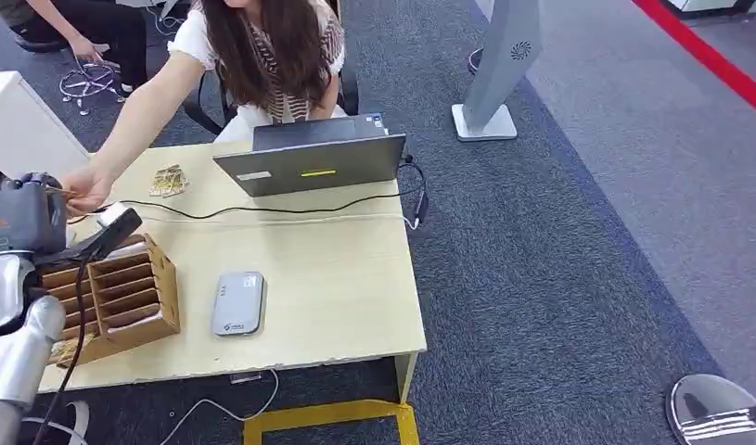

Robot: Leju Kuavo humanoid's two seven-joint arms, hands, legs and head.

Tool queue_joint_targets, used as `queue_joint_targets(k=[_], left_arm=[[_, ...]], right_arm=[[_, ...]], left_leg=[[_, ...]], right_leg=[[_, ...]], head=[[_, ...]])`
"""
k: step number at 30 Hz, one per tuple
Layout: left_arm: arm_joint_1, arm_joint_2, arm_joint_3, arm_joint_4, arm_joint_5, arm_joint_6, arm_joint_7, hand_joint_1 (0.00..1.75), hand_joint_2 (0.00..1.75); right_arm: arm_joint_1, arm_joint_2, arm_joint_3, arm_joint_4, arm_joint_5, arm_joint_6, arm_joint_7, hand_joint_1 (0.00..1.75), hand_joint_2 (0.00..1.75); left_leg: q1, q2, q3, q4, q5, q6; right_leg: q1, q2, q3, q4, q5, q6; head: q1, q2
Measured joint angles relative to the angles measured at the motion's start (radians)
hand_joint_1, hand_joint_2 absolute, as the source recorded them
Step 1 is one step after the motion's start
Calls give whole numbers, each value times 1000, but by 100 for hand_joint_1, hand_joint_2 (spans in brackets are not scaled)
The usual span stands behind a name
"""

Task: Pass the card to the sensor for recognition and then transmit it.

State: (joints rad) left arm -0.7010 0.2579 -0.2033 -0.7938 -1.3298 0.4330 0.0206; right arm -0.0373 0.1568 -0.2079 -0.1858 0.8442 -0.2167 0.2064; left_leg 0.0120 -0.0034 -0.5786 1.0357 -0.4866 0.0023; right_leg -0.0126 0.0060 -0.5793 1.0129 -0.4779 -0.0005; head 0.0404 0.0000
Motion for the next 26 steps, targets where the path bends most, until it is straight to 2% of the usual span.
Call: queue_joint_targets(k=[4,5,6,8,14,19,21,24,26], left_arm=[[-38,-9,0,58,-8,0,4,175,175],[-45,-11,0,67,-8,0,4,35,175],[-52,-13,0,79,-8,3,4,7,175],[-64,-19,0,101,-9,17,3,0,175],[-86,-42,0,144,-9,63,-4,0,175],[-59,-54,0,117,29,131,-48,0,175],[-6,-54,0,46,83,166,-87,0,175],[135,-44,12,-142,200,207,-145,0,175],[264,-33,37,-298,315,232,-202,0,175]], right_arm=[[-1,0,1,0,4,2,-1,0,175],[-1,0,2,0,5,2,-1,0,175],[-1,0,2,0,5,2,-1,0,175],[-2,0,2,0,7,3,-1,0,175],[-2,0,2,0,8,4,0,0,175],[-2,0,2,0,3,3,4,0,175],[-2,2,-2,0,-5,1,4,0,175],[2,4,-10,0,-16,-4,1,0,175],[5,6,-21,0,-26,-16,-4,0,175]], left_leg=[[0,0,0,0,0,0],[0,0,0,0,0,0],[0,0,0,0,0,0],[0,0,0,0,0,0],[0,0,0,0,0,0],[0,1,0,0,0,0],[0,2,-1,0,-1,0],[0,4,0,-1,-2,0],[0,7,0,-2,-4,-1]], right_leg=[[0,0,0,0,0,0],[0,0,0,0,0,0],[0,0,0,0,0,0],[0,0,0,0,0,0],[0,0,0,0,0,0],[0,1,0,0,0,0],[0,1,0,0,0,0],[0,4,-1,0,-1,0],[0,7,-1,0,-2,-1]], head=[[-1,0],[0,0],[0,0],[0,0],[0,0],[-1,0],[0,0],[0,0],[-1,0]])
